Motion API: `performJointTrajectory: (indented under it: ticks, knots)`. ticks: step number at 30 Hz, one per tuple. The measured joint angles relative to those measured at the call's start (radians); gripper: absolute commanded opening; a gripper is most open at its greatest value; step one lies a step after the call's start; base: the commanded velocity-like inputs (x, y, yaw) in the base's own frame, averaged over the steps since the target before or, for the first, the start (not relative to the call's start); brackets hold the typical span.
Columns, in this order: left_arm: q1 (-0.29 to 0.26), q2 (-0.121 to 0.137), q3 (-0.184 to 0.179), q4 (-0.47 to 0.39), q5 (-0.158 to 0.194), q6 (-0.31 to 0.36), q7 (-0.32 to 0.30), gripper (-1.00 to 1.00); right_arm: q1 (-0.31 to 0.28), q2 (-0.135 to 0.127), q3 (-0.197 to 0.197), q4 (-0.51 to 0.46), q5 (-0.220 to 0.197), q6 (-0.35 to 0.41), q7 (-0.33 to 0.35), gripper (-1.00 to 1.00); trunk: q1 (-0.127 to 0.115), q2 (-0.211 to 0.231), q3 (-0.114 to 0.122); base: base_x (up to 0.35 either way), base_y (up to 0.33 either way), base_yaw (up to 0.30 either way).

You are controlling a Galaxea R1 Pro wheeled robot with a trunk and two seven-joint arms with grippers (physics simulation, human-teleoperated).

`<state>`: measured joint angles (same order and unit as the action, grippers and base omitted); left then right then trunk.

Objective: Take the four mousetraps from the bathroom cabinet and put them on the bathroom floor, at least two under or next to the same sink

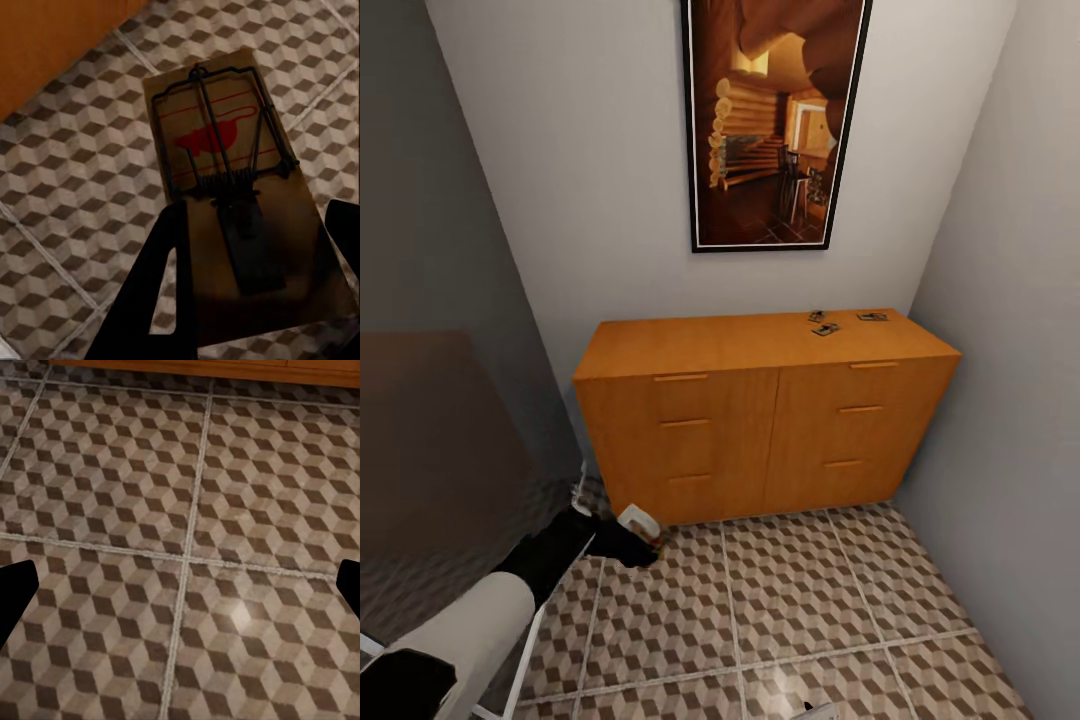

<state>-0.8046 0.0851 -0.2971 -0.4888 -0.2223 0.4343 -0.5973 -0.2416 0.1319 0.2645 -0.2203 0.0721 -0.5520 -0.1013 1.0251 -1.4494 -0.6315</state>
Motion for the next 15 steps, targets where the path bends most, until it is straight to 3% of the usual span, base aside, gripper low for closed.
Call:
performJointTrajectory:
  ticks: [3,5,9,13,15]
  knots:
    - [0.0,-0.039,-0.006,0.23,0.003,-0.216,0.044,-1.0,0.0,0.0,0.0,0.0,0.0,0.0,0.0,1.0,0.0,0.0,0.0,0.0,0.0,0.0]
    - [0.0,-0.079,-0.013,0.415,0.017,-0.348,0.124,-1.0,0.0,0.0,0.0,0.0,0.0,0.0,0.0,1.0,0.0,0.0,0.0,0.0,0.0,0.0]
    - [0.014,-0.113,-0.009,0.525,0.039,-0.419,0.223,-1.0,0.0,0.0,0.0,0.0,0.0,0.0,0.0,1.0,0.0,0.0,0.0,0.0,0.0,0.0]
    - [0.066,-0.119,-0.004,0.549,0.046,-0.47,0.251,-1.0,0.0,-0.001,0.0,0.0,0.0,0.0,0.0,1.0,0.0,0.0,0.0,0.0,0.0,0.0]
    - [0.098,-0.114,0.001,0.555,0.054,-0.554,0.259,-1.0,0.0,-0.001,0.0,0.0,0.0,-0.001,0.0,1.0,0.0,0.0,0.0,0.0,0.0,0.0]
